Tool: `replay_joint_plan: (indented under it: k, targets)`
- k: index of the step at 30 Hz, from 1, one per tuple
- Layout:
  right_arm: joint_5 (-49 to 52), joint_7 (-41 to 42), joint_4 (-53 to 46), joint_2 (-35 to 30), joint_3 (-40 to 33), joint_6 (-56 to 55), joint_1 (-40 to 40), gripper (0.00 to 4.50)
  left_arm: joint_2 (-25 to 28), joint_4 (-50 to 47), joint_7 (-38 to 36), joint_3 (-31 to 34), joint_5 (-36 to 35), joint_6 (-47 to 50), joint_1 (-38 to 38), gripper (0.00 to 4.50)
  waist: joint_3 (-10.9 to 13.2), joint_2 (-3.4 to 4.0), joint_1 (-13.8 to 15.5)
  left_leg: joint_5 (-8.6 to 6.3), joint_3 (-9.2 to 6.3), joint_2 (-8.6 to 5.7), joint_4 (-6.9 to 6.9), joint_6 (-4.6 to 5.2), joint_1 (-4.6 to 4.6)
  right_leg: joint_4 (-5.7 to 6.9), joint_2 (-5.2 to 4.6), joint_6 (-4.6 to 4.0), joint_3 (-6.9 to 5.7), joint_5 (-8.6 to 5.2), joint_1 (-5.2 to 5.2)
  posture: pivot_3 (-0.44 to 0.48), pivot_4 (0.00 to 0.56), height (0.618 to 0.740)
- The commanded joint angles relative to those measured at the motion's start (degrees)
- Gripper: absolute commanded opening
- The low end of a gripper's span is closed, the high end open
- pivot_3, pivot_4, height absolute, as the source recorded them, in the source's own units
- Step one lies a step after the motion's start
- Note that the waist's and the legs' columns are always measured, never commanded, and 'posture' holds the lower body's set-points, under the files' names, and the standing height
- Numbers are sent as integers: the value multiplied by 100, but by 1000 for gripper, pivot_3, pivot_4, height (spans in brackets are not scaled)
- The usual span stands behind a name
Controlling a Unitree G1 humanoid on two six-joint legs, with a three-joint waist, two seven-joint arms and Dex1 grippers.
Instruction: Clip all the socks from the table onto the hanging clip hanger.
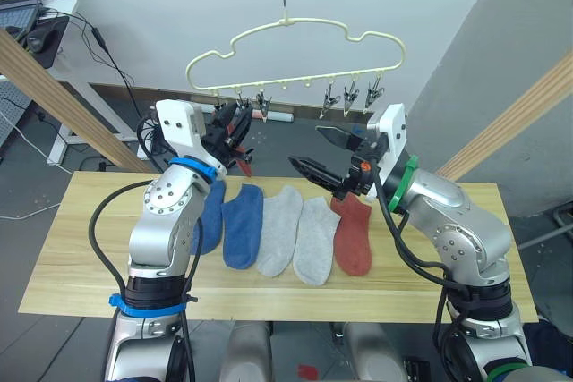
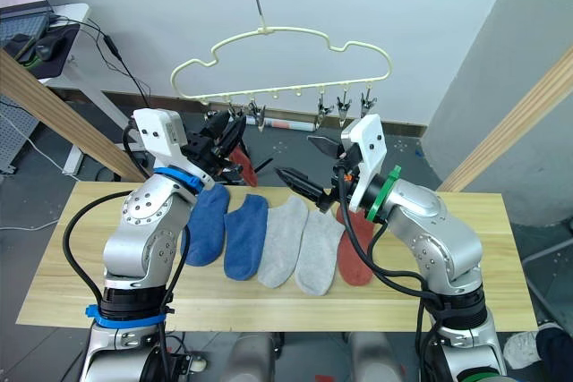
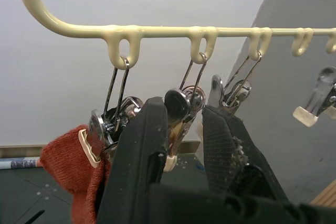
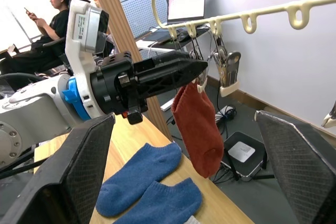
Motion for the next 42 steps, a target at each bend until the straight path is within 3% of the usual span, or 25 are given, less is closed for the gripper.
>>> replay_joint_plan:
  k: [1,31,34,38,42]
  targets:
    - [172,-17,-178,-14,-99,-101,-53,4500,-38,-71,-35,-21,65,-193,-150,1341,0,0,1,0,0,0,1,0,0,1,0,-1,0,0,0,26,317,740]
    - [146,-73,-71,-19,-67,-165,-57,4500,-119,-71,169,-38,389,-309,-93,1341,0,-1,-4,0,-2,0,6,0,0,7,0,-9,-1,6,2,22,321,740]
    - [145,-79,-73,-20,-73,-169,-52,4500,-145,-92,176,-53,401,-311,-95,1900,0,-1,-4,0,-2,0,6,0,0,7,0,-9,-1,6,2,22,321,740]
    - [143,-80,-87,-29,-80,-178,-40,4500,-164,-47,161,-81,424,-327,-143,3113,0,0,-4,0,-2,0,7,0,0,8,0,-10,-2,6,2,21,319,740]
    - [149,-88,-93,-26,-82,-180,-37,4500,-173,-20,177,-84,432,-323,-201,3113,0,-1,-4,0,-2,0,8,0,0,9,0,-10,-2,7,2,21,319,740]
